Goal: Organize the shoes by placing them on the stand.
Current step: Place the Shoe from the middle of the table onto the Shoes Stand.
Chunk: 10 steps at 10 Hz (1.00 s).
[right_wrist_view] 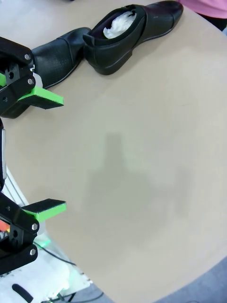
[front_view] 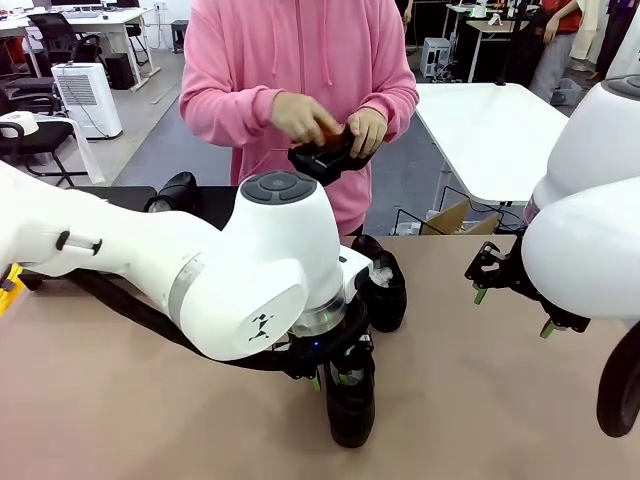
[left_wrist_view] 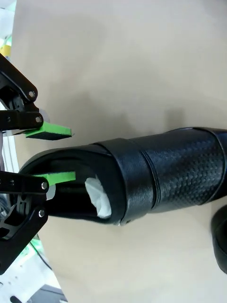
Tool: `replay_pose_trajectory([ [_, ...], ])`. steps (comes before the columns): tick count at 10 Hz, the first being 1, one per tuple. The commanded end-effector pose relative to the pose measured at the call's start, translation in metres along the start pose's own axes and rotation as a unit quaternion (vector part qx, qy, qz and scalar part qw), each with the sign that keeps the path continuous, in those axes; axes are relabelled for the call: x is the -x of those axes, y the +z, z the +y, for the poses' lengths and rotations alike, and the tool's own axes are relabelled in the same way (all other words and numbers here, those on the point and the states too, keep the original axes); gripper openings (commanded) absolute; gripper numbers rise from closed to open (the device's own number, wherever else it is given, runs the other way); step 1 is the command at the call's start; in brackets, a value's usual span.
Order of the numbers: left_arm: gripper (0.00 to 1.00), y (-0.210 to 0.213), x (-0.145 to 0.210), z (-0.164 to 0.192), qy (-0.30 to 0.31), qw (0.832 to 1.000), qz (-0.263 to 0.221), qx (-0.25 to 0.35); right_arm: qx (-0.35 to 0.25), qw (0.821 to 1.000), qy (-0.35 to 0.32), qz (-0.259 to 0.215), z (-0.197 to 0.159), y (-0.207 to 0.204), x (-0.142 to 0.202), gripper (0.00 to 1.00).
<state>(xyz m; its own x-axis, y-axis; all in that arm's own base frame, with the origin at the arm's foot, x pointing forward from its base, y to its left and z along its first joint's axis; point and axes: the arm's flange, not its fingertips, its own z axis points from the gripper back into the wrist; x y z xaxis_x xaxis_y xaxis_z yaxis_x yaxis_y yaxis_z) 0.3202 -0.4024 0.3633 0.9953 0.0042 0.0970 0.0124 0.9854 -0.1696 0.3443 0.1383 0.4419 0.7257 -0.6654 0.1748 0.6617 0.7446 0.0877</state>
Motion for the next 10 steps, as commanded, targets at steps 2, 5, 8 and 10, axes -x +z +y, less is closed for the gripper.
replay_pose_trajectory([
  [2, 0.38, -0.007, -0.006, -0.012, -0.012, 1.0, 0.013, -0.021, -0.01, 1.0, 0.009, 0.003, 0.0, -0.001, -0.005, 1.0],
  [5, 0.0, -0.011, -0.007, -0.011, -0.017, 0.999, 0.03, -0.033, -0.01, 1.0, 0.009, 0.003, 0.0, -0.001, -0.005, 1.0],
  [8, 0.0, -0.014, -0.006, -0.008, -0.026, 0.998, 0.037, -0.039, -0.01, 1.0, 0.009, 0.003, 0.0, -0.001, -0.005, 1.0],
  [10, 0.0, 0.011, 0.002, -0.003, -0.042, 0.998, 0.029, -0.021, -0.01, 1.0, 0.009, 0.003, 0.0, -0.001, -0.005, 1.0],
])
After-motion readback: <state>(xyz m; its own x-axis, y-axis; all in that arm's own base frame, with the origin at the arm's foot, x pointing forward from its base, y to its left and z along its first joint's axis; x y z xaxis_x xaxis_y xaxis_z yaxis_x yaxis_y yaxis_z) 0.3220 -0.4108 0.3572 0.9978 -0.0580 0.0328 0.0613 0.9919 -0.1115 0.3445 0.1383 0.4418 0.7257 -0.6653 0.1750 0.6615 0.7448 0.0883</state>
